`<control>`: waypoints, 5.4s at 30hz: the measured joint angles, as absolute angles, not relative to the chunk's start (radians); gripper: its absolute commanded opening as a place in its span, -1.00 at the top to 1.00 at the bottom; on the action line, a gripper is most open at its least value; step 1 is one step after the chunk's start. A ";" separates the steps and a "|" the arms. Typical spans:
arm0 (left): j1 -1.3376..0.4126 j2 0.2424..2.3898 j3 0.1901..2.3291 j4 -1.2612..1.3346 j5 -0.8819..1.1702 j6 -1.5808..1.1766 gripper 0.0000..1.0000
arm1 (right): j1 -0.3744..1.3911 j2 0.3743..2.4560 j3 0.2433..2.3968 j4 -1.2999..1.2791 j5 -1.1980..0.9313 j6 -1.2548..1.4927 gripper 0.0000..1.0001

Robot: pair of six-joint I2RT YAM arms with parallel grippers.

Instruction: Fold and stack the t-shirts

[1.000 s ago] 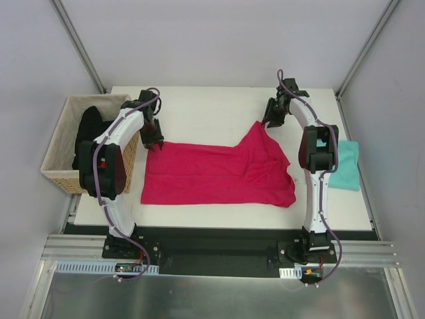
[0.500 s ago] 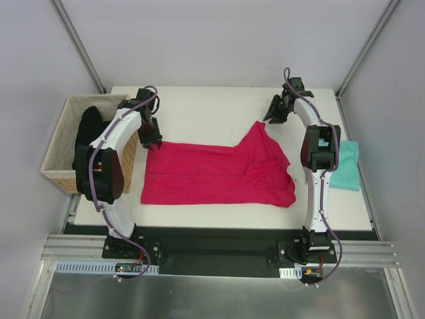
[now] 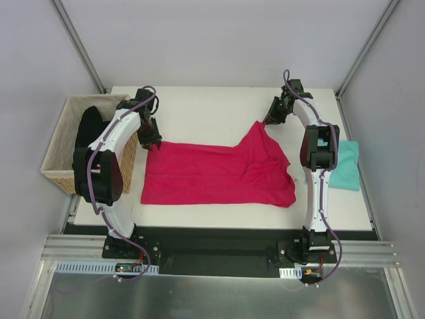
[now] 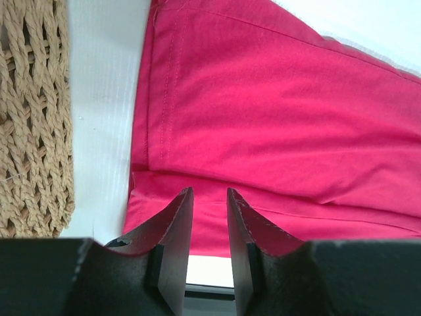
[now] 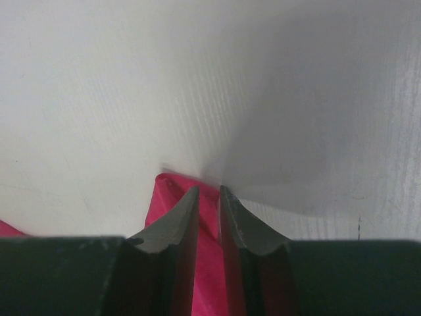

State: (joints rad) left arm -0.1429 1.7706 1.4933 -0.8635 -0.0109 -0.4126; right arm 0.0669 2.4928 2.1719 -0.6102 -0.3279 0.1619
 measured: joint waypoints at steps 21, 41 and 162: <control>-0.143 1.770 1.489 -0.869 -0.013 -0.413 0.48 | 0.059 2.498 2.161 -0.604 -0.327 0.184 0.98; -0.143 1.805 1.516 -0.867 -0.012 -0.411 0.50 | 0.056 2.357 2.064 -0.593 -0.270 0.162 0.98; -0.143 1.830 1.502 -0.841 -0.009 -0.400 0.51 | 0.160 2.221 2.117 -0.712 -0.540 -0.116 0.98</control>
